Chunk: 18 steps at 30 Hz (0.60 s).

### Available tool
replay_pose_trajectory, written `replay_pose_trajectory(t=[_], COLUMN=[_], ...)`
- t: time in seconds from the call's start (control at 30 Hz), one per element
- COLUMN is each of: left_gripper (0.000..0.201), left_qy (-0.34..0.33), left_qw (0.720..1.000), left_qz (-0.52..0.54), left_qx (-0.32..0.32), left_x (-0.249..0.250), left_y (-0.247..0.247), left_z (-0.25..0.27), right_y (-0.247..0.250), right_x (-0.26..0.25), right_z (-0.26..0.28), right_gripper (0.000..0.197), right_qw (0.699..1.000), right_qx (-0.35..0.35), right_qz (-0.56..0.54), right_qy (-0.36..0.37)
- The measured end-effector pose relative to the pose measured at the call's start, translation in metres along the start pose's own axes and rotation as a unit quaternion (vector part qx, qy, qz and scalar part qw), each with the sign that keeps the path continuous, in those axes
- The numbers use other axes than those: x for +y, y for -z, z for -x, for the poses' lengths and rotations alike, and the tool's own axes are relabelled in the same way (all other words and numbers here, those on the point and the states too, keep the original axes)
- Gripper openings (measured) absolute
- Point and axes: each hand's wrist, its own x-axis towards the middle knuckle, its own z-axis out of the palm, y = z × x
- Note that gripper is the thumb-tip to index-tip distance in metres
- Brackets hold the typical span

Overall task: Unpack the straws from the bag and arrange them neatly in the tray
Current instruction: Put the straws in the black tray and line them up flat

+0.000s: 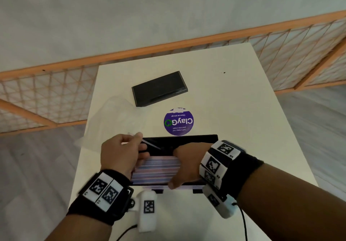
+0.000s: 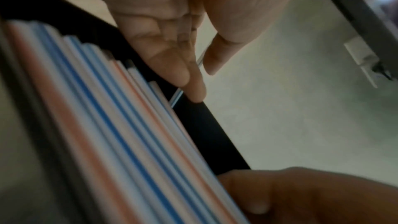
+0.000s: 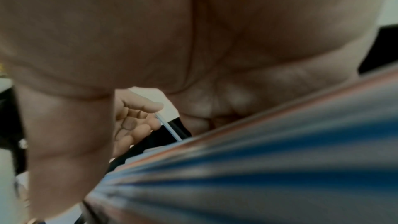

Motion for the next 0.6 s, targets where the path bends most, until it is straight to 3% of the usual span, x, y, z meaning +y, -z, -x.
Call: replay_pose_trajectory(t=[0.17, 0.33, 0.43, 0.6], left_gripper=[0.007, 0.009, 0.012, 0.013], left_qy=[-0.105, -0.189, -0.193, -0.166], left_qw=[0.991, 0.975, 0.975, 0.975], left_qz=[-0.081, -0.111, -0.085, -0.018], left_qx=[0.0, -0.035, -0.068, -0.146], left_x=[0.012, 0.025, 0.026, 0.013], left_y=[0.007, 0.029, 0.046, 0.058], left_z=[0.009, 0.019, 0.014, -0.009], right_y=[-0.001, -0.003, -0.004, -0.007], right_x=[0.003, 0.004, 0.002, -0.009], right_z=[0.007, 0.008, 0.004, -0.001], right_gripper=[0.055, 0.064, 0.078, 0.084], right_qw=[0.999, 0.999, 0.999, 0.997], right_qx=[0.018, 0.023, 0.026, 0.018], right_qz=[-0.048, -0.038, -0.028, -0.038], right_qy=[0.011, 0.002, -0.022, -0.059])
